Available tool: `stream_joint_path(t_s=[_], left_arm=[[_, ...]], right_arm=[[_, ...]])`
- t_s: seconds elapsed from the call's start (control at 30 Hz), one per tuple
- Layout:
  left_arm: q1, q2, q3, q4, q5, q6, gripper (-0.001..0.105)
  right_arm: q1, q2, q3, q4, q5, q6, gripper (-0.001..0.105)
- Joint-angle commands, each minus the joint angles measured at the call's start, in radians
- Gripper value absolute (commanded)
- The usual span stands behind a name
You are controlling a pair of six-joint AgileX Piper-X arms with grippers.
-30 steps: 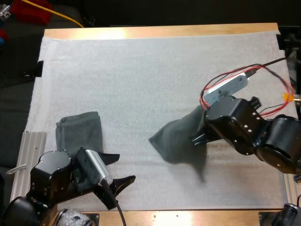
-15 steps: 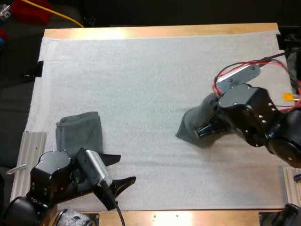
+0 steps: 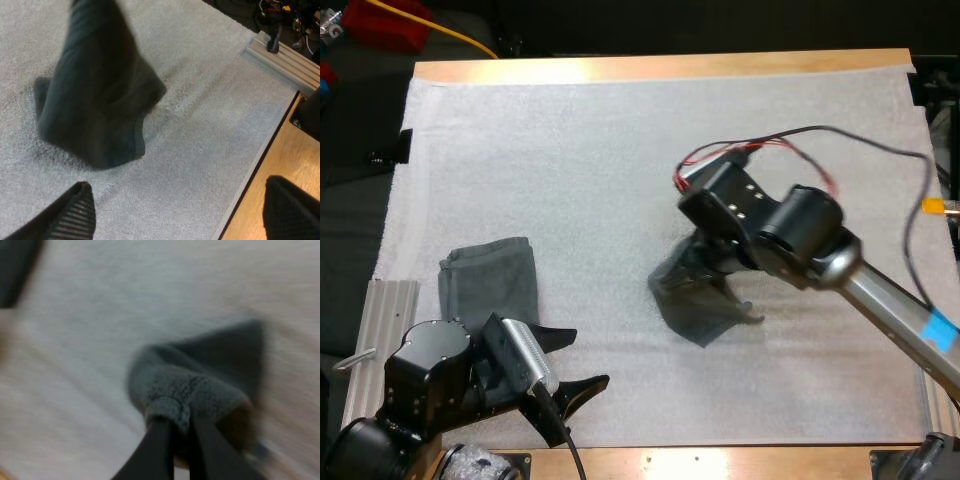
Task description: Pick towel from pile, fold and stack
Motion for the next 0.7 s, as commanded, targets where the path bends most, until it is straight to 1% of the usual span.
stream_joint_path(t_s=[0.0, 0.07, 0.13, 0.37, 0.47, 0.6, 0.67], left_arm=[[-0.003, 0.000, -0.002, 0.000, 0.011, -0.010, 0.067], [-0.003, 0.000, -0.002, 0.000, 0.011, -0.010, 0.067], [-0.003, 0.000, -0.002, 0.000, 0.011, -0.010, 0.067], [-0.003, 0.000, -0.002, 0.000, 0.011, -0.010, 0.067], [-0.003, 0.000, -0.002, 0.000, 0.011, -0.010, 0.067], [-0.003, 0.000, -0.002, 0.002, 0.011, -0.010, 0.067], [-0.003, 0.000, -0.002, 0.004, 0.011, -0.010, 0.067]], right_arm=[[0.001, -0.004, -0.007, -0.039, -0.059, 0.001, 0.000], [0.001, 0.023, -0.007, -0.103, -0.172, 0.002, 0.000], [0.001, 0.050, -0.007, -0.138, -0.231, 0.015, 0.000], [0.001, 0.150, -0.007, -0.171, -0.321, 0.018, 0.000], [0.001, 0.165, -0.007, -0.201, -0.321, 0.018, 0.000], [0.001, 0.155, -0.009, -0.279, -0.315, 0.018, 0.000], [0.001, 0.146, -0.028, -0.297, -0.277, 0.018, 0.000]])
